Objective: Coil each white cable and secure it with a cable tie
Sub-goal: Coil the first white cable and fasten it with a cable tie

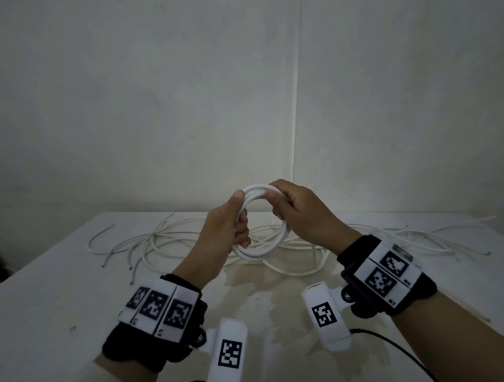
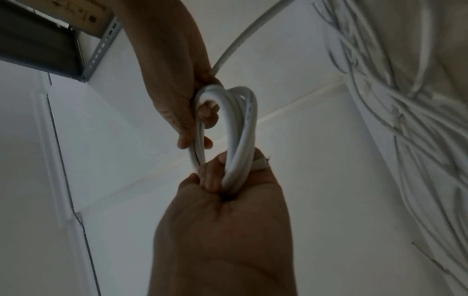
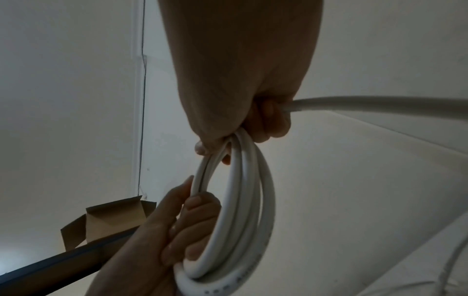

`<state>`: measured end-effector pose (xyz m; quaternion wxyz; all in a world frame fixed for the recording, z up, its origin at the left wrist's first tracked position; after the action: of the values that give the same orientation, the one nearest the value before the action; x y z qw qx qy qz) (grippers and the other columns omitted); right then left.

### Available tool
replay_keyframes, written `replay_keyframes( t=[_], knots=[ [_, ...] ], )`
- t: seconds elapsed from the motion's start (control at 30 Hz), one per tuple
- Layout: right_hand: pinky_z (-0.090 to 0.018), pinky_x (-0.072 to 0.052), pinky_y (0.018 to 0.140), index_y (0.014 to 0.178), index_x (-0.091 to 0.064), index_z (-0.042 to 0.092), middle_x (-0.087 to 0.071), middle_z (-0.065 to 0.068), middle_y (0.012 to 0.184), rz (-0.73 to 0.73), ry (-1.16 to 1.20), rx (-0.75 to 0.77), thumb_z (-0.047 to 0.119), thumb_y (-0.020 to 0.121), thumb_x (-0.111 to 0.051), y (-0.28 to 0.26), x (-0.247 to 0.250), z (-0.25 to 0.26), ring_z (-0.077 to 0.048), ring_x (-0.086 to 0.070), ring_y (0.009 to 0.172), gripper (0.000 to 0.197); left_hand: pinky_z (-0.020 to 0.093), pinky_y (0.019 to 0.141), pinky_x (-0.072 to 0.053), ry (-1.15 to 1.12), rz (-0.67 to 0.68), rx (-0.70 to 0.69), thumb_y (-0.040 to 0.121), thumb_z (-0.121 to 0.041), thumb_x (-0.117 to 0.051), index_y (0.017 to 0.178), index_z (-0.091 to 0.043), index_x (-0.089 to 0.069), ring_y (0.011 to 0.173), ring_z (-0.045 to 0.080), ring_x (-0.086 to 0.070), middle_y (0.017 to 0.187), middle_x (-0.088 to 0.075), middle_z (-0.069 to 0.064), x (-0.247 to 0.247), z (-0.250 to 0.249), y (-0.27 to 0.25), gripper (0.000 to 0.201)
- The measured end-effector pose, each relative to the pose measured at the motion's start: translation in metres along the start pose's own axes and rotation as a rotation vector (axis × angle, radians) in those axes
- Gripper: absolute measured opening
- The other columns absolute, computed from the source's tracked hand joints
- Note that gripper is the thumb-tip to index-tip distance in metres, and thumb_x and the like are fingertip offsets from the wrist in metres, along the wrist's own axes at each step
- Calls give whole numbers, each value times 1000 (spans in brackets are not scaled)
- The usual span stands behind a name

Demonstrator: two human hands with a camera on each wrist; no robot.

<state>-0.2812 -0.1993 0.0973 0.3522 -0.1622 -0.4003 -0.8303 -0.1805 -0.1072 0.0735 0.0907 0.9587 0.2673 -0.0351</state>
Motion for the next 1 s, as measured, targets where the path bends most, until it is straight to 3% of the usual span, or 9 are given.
replay_keyframes(
  t=[0.2, 0.37, 0.5, 0.63, 0.7, 0.73, 0.77, 0.83, 1.0],
  knots=[
    [-31, -40, 56, 95, -57, 14, -48, 3, 62, -46, -61, 56, 32, 95, -40, 3, 4, 10, -16, -46, 58, 25, 24, 44, -27, -71, -83, -11, 97, -39, -34, 57, -14, -37, 35, 10, -22, 40, -23, -6, -3, -8, 0, 47],
    [-22, -38, 57, 98, -55, 24, -48, 7, 62, -61, 3, 90, 32, 96, -38, 2, 2, 9, -7, -44, 56, 19, 18, 36, -25, -179, -159, -49, 96, -35, -39, 55, -13, -36, 32, 8, -20, 37, -23, -7, -4, -8, 1, 46],
    [-8, -37, 61, 118, -55, 12, -56, 7, 76, -106, 40, 55, 17, 99, -34, -4, 2, -7, 6, -51, 62, 29, 16, 34, -23, -326, -248, -76, 95, -34, -41, 57, -14, -35, 31, 7, -20, 36, -25, -8, 9, -9, 7, 44],
    [-6, -36, 63, 137, -36, 19, -50, 4, 74, -88, -90, 58, 7, 98, -36, -16, 2, -31, 4, -50, 62, 41, 13, 34, -22, -477, -383, -102, 95, -37, -40, 59, -16, -35, 29, 6, -20, 34, -24, -9, 38, -19, 18, 42],
    [-16, -42, 64, 139, -29, 18, -51, -1, 74, -104, -231, 111, 10, 98, -37, -22, -4, -40, -6, -53, 64, 43, 13, 33, -23, -520, -442, -122, 95, -38, -40, 60, -16, -35, 28, 7, -20, 34, -23, -9, 53, -23, 22, 42],
    [-27, -46, 60, 139, -34, 15, -53, -7, 74, -125, -350, 172, 14, 96, -38, -26, -8, -43, -19, -55, 61, 43, 13, 33, -23, -524, -468, -133, 95, -38, -40, 60, -16, -35, 29, 7, -20, 34, -23, -9, 58, -24, 23, 42],
    [-28, -45, 50, 136, -42, 10, -54, -11, 73, -127, -477, 218, 17, 93, -38, -31, -13, -46, -26, -55, 55, 44, 13, 33, -23, -520, -494, -142, 96, -38, -40, 60, -16, -35, 29, 7, -20, 34, -23, -9, 63, -25, 24, 42],
    [-23, -36, 37, 126, -48, 8, -56, -9, 69, -118, -681, 293, 17, 85, -40, -38, -25, -49, -22, -53, 46, 42, 13, 34, -24, -498, -542, -153, 96, -37, -41, 60, -15, -36, 29, 7, -21, 33, -24, -9, 68, -22, 24, 42],
    [-18, -29, 32, 94, -65, 10, -59, -2, 71, -89, -905, 519, 8, 72, -57, -52, -51, -19, -16, -54, 46, 23, 17, 36, -26, -447, -603, -159, 95, -35, -44, 61, -16, -39, 31, 7, -24, 34, -29, -10, 63, -12, 24, 40]
  ],
)
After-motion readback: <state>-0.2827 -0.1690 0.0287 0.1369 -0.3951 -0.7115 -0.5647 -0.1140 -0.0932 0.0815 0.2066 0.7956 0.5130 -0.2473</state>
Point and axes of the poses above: each hand's wrist, its own y-axis towards the middle knuckle, its own x-axis out of the back of the hand, z = x × y, the point moved 4 cm from there along y, towards the middle knuckle
